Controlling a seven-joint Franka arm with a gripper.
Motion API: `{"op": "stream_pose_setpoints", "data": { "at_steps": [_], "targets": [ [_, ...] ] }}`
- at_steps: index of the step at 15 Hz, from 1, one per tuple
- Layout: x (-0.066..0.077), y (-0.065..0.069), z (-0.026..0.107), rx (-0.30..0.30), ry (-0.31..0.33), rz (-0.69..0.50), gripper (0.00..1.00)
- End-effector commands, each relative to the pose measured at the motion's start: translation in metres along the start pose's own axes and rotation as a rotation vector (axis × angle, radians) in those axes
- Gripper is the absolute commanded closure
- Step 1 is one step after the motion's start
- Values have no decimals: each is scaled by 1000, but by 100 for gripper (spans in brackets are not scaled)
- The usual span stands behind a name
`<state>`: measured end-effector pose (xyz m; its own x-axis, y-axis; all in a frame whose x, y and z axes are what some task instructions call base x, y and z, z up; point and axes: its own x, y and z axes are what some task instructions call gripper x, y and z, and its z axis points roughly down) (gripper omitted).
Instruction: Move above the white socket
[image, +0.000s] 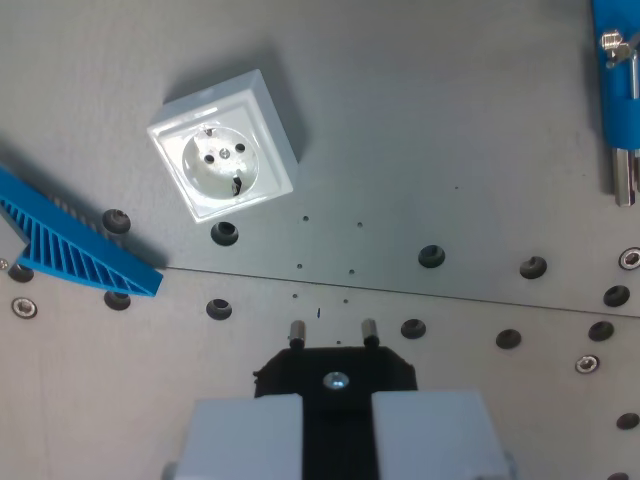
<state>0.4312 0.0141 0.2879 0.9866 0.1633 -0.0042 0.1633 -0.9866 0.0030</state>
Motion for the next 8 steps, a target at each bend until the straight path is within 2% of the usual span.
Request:
{"op": "stream_pose_setpoints", "data": {
  "at_steps": [1,8],
  "targets": [
    [0,0,0,0,1,0,100],
    [0,-1,2,0,3,-17,100]
  ]
}}
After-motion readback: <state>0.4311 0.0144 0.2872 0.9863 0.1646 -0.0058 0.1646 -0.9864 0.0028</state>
